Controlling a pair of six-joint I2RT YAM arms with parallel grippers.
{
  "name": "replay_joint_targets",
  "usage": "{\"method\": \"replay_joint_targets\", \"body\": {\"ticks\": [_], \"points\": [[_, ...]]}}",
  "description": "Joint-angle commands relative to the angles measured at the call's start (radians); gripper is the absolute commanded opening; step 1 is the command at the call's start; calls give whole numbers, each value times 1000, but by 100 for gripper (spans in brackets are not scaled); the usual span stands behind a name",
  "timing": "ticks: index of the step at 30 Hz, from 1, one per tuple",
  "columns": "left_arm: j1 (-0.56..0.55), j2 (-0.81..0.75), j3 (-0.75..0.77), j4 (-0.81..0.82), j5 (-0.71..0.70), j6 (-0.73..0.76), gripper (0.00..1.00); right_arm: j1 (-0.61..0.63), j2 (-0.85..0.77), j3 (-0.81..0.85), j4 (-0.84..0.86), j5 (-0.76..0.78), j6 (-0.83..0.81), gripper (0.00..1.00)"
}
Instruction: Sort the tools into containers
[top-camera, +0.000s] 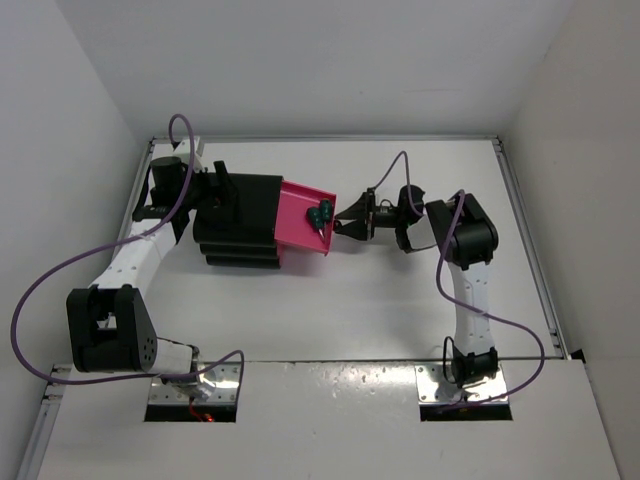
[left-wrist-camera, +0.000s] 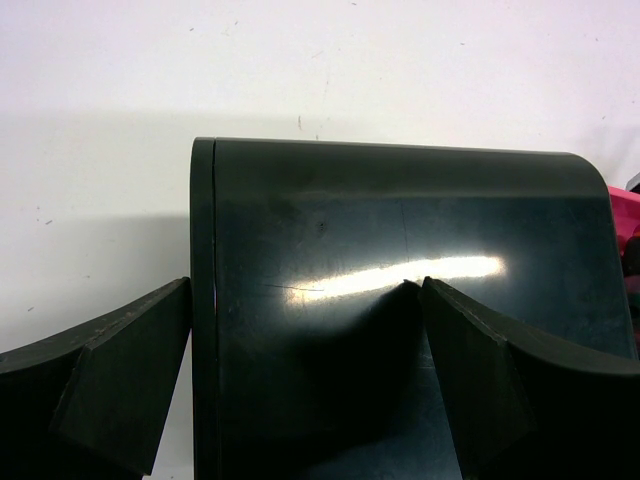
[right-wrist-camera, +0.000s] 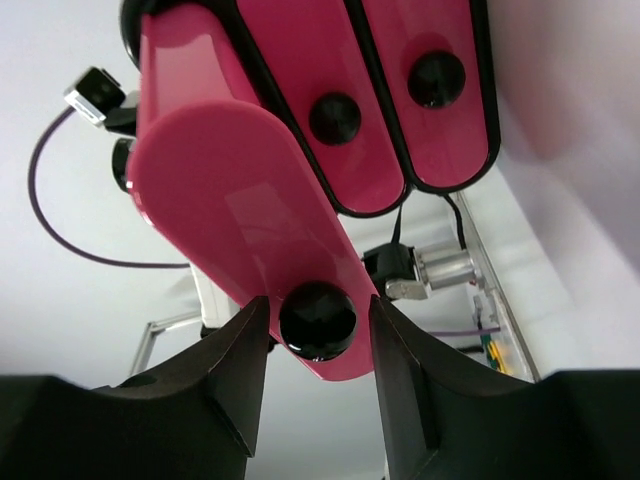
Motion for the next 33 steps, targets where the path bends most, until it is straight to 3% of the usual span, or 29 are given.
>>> {"method": "replay_joint_targets", "body": {"ticks": [1,7,11,14,23,33], "points": [[-16,66,-71,-252,-37,66,100,17,-8,17,406,-30,64,45],[-16,66,-71,-252,-37,66,100,17,-30,-13,406,-30,64,43],[-16,66,-71,-252,-37,66,100,26,-39,-13,406,-30,64,36],[-16,66,-71,-252,-37,66,100,26,-39,-13,428,-30,64,22],[-16,66,-71,-252,-37,66,100,46,-108,6,492,-30,100,12],[-16,66,-71,-252,-37,66,100,57,-244,-3,262,-19,-39,7]]}}
